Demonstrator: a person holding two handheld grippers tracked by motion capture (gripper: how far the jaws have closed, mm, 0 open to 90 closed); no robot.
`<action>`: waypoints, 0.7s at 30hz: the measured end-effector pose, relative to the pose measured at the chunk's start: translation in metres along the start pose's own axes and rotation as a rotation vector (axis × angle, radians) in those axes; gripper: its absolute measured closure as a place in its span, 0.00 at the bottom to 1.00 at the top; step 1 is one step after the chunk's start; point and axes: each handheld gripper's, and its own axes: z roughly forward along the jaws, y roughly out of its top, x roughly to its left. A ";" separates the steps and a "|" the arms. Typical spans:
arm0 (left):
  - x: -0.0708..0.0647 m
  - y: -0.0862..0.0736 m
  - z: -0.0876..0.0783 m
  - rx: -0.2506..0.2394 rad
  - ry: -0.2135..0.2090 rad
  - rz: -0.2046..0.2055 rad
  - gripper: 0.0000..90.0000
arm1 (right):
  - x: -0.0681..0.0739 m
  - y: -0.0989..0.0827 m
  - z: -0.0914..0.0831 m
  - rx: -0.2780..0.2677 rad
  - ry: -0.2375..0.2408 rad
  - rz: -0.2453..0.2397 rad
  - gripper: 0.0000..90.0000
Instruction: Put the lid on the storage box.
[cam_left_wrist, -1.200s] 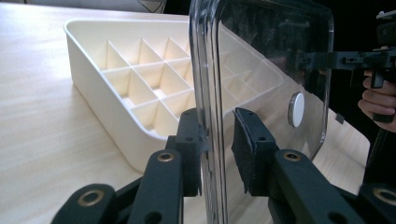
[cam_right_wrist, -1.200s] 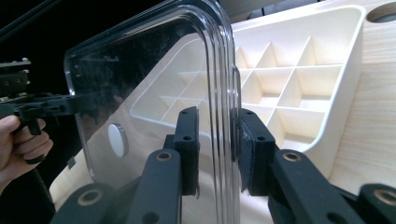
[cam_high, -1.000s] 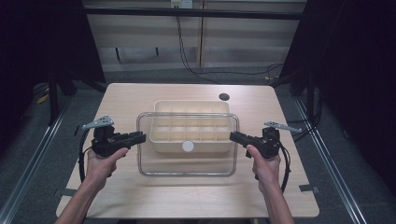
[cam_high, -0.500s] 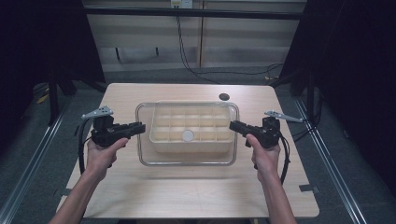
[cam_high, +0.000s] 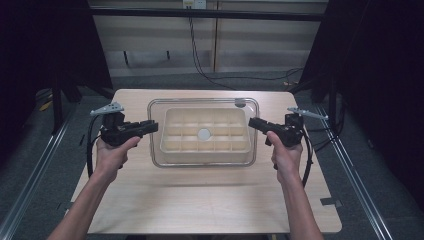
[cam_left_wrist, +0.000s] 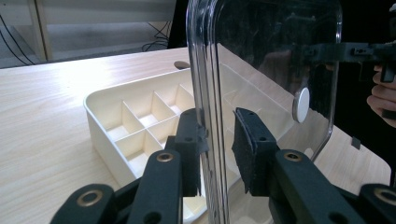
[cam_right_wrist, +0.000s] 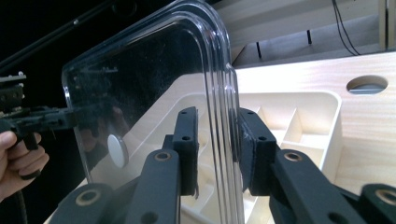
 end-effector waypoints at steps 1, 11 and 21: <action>0.000 0.002 0.001 0.004 0.003 0.004 0.80 | -0.001 0.002 0.000 -0.004 0.000 0.000 0.79; 0.006 0.017 0.011 0.016 0.040 -0.002 0.79 | -0.011 0.014 0.011 0.007 -0.013 0.032 0.79; 0.018 0.028 0.016 0.002 0.050 -0.030 0.79 | -0.015 0.029 0.026 0.011 -0.016 0.042 0.78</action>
